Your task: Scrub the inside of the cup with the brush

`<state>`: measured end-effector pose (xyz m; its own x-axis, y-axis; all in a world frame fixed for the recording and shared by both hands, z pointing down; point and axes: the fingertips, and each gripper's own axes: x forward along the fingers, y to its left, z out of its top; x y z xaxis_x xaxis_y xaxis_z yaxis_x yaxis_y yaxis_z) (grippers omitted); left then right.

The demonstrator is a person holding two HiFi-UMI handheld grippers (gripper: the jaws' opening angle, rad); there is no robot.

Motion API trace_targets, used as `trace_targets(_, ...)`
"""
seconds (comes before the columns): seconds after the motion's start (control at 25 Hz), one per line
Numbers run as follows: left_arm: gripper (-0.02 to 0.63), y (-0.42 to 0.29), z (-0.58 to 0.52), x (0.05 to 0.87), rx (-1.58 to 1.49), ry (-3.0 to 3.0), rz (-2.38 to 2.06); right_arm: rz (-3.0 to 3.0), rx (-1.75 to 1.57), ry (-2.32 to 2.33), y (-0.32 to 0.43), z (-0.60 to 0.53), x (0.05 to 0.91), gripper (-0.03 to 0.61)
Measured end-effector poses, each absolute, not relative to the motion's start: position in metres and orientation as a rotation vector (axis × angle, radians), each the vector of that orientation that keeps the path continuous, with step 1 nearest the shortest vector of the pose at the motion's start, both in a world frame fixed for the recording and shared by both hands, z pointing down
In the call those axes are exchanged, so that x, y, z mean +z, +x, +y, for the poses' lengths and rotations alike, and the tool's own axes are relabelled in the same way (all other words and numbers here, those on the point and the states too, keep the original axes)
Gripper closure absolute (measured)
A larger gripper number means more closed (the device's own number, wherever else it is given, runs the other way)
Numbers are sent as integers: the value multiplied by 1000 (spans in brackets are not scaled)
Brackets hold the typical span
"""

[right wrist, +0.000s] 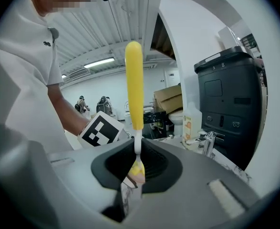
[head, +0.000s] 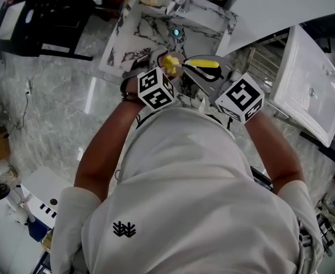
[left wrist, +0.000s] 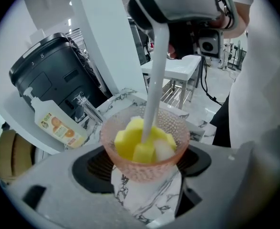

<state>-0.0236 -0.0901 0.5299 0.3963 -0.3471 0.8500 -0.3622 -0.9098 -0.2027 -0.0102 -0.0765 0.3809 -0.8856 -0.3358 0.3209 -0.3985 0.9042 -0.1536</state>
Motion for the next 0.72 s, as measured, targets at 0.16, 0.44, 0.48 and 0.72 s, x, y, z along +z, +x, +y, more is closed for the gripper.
trace_targets(0.16, 238, -31, -90, 532, 1586, 2600, -681, -2782, 346, 506, -10, -69, 386, 535)
trace_targets(0.44, 238, -39, -89, 536, 1602, 2588, -682, -2815, 489, 493, 4, -66, 380, 534)
trace_targets(0.48, 238, -40, -88, 537, 1605, 2586, -681, -2822, 510, 496, 7, -66, 377, 532)
trace_targets(0.72, 238, -44, -88, 541, 1606, 2571, -688, -2862, 598, 544, 30, -71, 357, 535)
